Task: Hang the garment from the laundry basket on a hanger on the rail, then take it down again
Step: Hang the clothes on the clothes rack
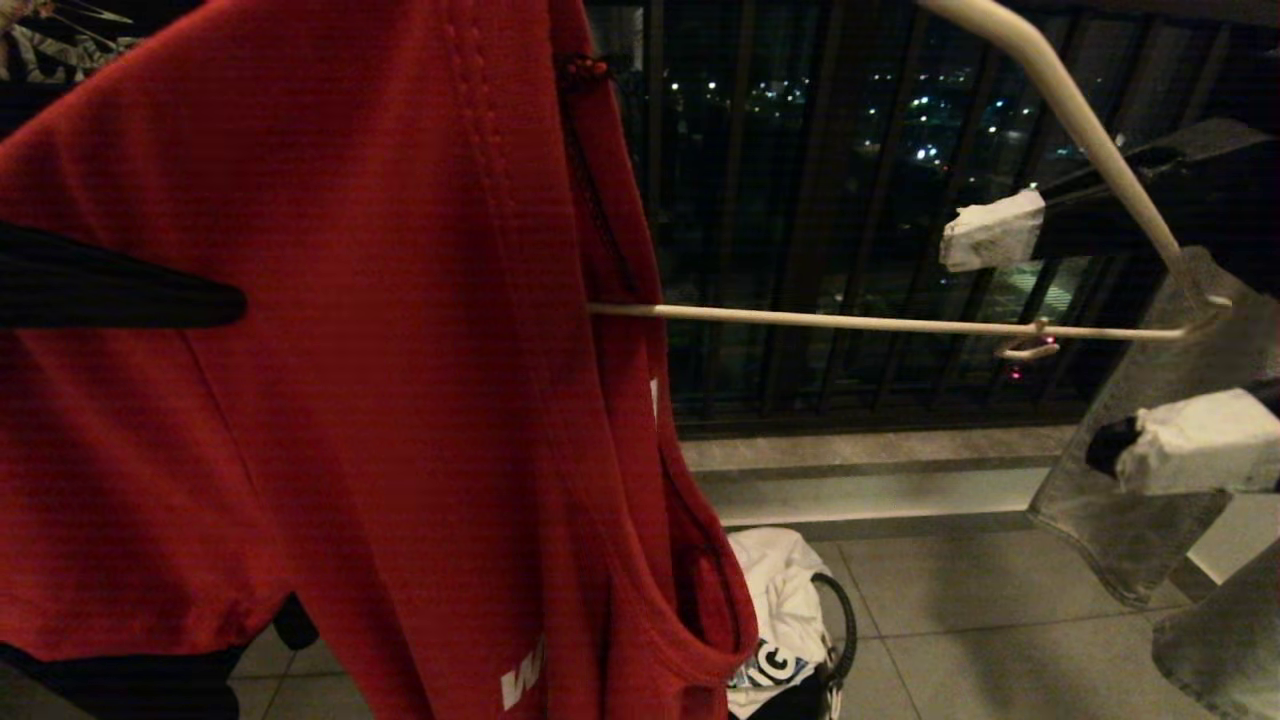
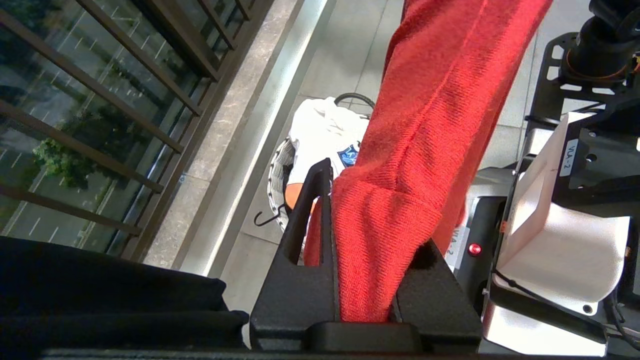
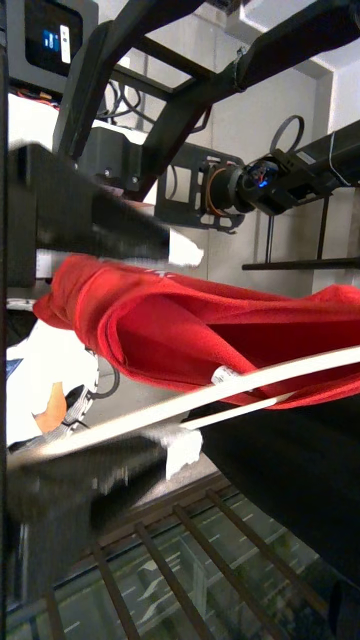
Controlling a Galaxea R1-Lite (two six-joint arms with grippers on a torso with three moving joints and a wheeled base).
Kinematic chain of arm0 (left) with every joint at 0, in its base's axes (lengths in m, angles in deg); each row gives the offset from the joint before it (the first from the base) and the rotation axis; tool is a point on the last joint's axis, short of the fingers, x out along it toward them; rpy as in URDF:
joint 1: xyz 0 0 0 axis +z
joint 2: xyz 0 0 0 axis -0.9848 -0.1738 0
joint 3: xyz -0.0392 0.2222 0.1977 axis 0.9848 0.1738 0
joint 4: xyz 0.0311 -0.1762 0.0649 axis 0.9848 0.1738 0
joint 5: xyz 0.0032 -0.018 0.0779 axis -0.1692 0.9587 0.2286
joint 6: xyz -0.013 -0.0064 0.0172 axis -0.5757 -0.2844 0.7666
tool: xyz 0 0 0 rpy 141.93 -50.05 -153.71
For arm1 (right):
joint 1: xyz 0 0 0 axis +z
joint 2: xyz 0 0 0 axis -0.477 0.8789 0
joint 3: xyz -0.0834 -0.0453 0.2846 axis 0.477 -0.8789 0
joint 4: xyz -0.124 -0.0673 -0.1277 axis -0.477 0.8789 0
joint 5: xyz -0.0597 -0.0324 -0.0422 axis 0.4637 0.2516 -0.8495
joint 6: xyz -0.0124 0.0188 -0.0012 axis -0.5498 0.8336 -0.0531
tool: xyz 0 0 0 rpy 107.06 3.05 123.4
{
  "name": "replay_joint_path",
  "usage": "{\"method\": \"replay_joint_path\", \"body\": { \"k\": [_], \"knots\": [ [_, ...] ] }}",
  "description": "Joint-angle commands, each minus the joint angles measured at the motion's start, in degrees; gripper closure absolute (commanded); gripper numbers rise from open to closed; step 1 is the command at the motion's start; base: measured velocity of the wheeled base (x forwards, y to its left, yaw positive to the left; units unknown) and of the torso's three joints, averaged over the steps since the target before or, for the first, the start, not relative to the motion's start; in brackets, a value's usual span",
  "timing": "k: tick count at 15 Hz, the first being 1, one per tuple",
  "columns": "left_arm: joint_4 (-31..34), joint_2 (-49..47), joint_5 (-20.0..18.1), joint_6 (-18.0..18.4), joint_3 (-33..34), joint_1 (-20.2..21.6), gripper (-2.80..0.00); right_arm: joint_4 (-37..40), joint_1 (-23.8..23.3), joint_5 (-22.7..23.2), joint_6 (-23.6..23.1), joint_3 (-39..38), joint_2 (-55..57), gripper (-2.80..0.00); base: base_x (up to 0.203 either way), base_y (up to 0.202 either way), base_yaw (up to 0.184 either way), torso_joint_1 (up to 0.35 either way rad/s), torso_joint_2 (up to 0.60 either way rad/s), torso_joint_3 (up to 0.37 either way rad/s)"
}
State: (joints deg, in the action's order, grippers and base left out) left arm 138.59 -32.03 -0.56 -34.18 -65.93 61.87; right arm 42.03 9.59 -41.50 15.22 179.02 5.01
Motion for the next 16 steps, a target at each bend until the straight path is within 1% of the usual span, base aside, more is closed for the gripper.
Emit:
{"method": "replay_joint_path", "body": {
  "k": [1,4,6,9,11,13,14,16],
  "knots": [
    [0.3,0.4,-0.2,0.2,0.8,0.0,0.0,0.2,0.0,0.1,-0.1,0.1,0.1,-2.8,0.0,0.0,0.0,0.0,0.0,0.0],
    [0.3,0.7,-0.2,-0.3,1.4,0.0,0.0,0.3,-0.3,-0.5,0.0,-0.2,-0.6,-2.8,0.0,0.0,0.0,0.0,0.0,0.0],
    [0.3,1.2,-0.2,-0.6,1.9,0.0,0.0,-0.4,-0.6,-2.0,2.2,0.0,-1.0,-2.8,0.0,0.0,0.0,0.0,0.0,0.0],
    [0.3,1.9,-0.2,-1.0,2.2,0.0,0.0,-2.4,-1.6,-3.0,3.8,0.0,-1.4,-2.8,0.0,0.0,0.0,0.0,0.0,0.0],
    [0.2,1.9,0.0,-3.0,2.1,0.0,0.0,-3.0,-3.5,-3.0,5.1,0.0,-1.8,-2.8,0.0,0.0,0.0,0.0,0.0,0.0],
    [0.0,1.4,0.1,-5.8,1.6,0.0,0.0,-5.0,-5.7,-3.1,9.7,0.0,-2.3,-2.8,0.0,0.0,0.0,0.0,0.0,0.0],
    [-0.9,1.1,0.1,-7.6,1.8,0.1,0.0,-5.5,-5.9,-3.2,12.3,0.0,-2.8,-2.8,0.0,0.0,0.0,0.0,0.0,0.0],
    [-3.8,0.9,0.2,-11.1,2.2,0.0,0.0,-5.8,-5.9,-5.0,14.7,0.2,-3.6,-2.8,0.0,0.0,0.0,0.0,0.0,0.0]
  ]
}}
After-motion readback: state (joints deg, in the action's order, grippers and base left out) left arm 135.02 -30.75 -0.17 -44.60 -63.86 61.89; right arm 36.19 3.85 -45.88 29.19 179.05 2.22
